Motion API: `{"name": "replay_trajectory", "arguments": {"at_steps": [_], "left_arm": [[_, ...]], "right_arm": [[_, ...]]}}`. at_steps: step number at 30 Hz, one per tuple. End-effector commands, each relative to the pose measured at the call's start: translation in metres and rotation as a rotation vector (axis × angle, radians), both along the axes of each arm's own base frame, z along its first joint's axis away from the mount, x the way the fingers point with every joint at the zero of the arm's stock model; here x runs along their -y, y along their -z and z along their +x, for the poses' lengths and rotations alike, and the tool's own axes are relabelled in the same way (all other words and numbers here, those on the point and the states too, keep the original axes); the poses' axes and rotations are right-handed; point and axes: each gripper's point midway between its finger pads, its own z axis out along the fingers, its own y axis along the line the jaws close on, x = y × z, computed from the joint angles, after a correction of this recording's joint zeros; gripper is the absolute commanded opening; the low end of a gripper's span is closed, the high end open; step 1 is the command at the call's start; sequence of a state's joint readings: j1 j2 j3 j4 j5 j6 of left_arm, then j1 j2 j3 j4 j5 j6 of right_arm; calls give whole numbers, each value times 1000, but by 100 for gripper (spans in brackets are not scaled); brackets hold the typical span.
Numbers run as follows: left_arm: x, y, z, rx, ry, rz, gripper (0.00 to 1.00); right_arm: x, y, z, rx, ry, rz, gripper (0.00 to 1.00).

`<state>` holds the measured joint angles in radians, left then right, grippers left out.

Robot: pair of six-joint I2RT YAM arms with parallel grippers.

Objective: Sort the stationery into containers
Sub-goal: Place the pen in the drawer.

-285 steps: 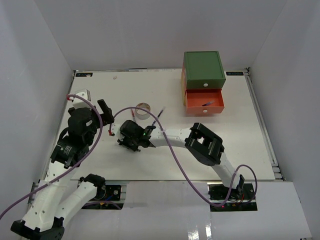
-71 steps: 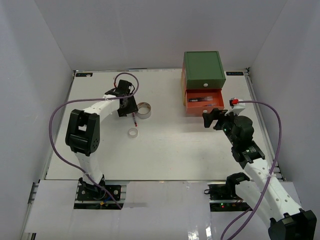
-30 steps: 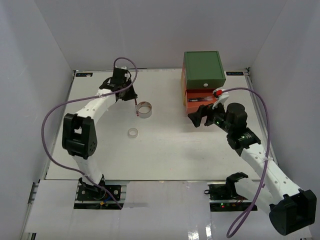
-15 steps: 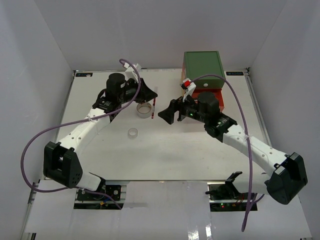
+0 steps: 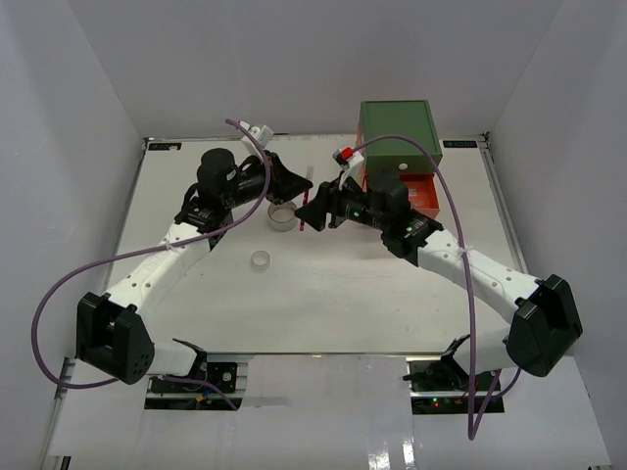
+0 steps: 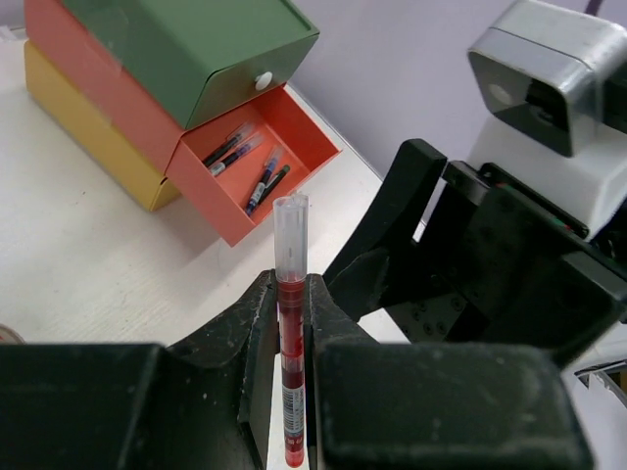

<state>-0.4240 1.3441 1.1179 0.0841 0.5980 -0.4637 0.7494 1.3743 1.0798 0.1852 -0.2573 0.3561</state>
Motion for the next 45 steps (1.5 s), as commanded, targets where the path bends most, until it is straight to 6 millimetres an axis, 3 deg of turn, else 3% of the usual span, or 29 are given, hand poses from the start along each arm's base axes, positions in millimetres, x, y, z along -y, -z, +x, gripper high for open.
{"name": "replay_trajectory", "arguments": {"at_steps": [1,11,14,16,21,28,29,32,33,38,40,45], "left_arm": [[1,-22,-17,80,50,-39,17],[1,-13,-24,88,72,-44,19],[-1,-14,-24,96,61,-42,28],[-3,-14,-22,98,46,-38,40],[-4,-14,-21,102,34,-34,50],[-15,-18,-8,98,-72,-9,80],[-18,-19,-5,100,-99,-3,88],[-38,-19,12,92,-256,38,98],[-53,-16,25,85,-367,60,98],[-101,16,40,31,-621,208,98],[-111,28,38,26,-662,242,98],[-119,48,35,12,-682,279,98]], "right_arm": [[-8,-37,6,74,-1,74,60],[-9,-38,10,62,20,86,36],[-8,-34,11,48,35,86,27],[-6,-29,11,38,46,85,22],[0,-18,14,16,88,78,9],[22,1,24,-24,190,60,8],[29,3,30,-34,221,60,8],[59,18,47,-96,349,61,8],[71,18,52,-109,400,69,8],[143,37,84,-223,699,113,8],[174,41,96,-244,821,131,9],[212,46,111,-308,994,229,11]]}}
